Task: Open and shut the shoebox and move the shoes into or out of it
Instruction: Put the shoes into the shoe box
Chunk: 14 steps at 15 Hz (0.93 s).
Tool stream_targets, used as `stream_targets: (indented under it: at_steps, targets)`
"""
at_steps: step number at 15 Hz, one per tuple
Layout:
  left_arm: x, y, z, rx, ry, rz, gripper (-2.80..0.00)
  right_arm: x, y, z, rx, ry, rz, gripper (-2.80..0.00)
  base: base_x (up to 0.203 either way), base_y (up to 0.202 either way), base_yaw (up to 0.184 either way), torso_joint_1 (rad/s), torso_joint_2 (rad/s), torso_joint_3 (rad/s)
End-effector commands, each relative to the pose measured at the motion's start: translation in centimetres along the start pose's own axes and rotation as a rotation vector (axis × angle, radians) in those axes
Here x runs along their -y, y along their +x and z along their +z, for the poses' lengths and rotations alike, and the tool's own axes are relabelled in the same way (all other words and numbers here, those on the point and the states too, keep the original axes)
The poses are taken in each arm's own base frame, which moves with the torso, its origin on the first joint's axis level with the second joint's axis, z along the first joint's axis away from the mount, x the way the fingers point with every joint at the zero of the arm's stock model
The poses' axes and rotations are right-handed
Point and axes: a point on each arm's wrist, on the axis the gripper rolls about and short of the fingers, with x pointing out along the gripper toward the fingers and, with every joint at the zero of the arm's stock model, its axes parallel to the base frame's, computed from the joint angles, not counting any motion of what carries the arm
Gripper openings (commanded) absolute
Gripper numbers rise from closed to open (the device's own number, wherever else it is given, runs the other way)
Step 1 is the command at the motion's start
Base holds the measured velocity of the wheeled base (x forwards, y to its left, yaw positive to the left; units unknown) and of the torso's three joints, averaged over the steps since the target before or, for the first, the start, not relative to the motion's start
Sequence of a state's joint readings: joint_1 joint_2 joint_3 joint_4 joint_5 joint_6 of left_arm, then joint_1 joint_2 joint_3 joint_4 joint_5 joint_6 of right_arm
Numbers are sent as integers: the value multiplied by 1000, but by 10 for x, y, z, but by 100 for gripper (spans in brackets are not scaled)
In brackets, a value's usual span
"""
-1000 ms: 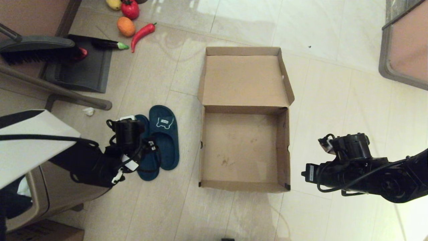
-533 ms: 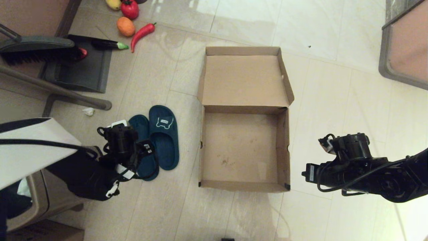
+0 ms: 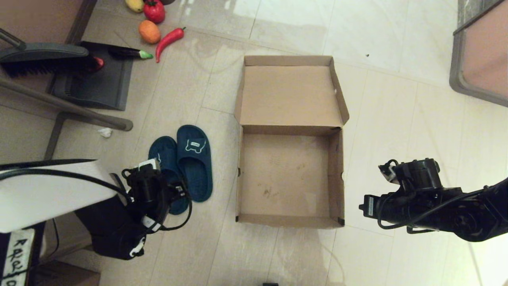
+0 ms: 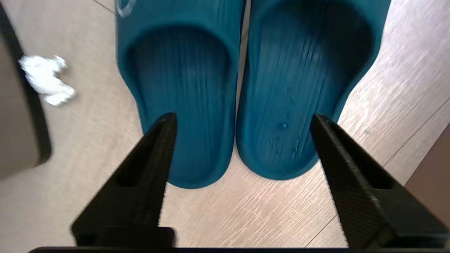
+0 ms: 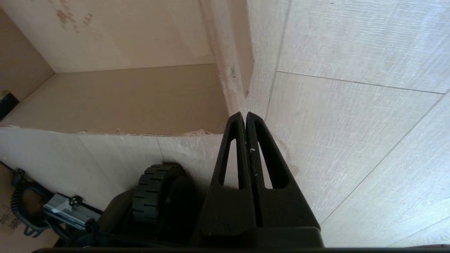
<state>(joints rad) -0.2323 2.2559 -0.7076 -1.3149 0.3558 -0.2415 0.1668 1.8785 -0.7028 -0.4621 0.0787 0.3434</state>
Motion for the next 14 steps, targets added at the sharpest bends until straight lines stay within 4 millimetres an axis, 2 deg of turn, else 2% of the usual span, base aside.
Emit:
stream_targets:
  at_steps: [1, 5, 8, 14]
  targets:
    - [-3, 5, -17, -19, 6, -2, 0, -1, -1, 1, 7, 1, 4, -280, 0, 0, 0, 0, 0, 0]
    - [-7, 17, -25, -31, 5, -24, 0, -1, -8, 0, -2, 0, -2, -280, 0, 0, 0, 0, 0, 0]
    - [-10, 32, -26, -12, 9, -25, 0, 0, -11, -2, -11, 2, -6, -280, 0, 0, 0, 0, 0, 0]
    - [-24, 72, -24, 59, 59, -28, 0, 2, -15, 8, -2, -24, -31, -280, 0, 0, 0, 0, 0, 0]
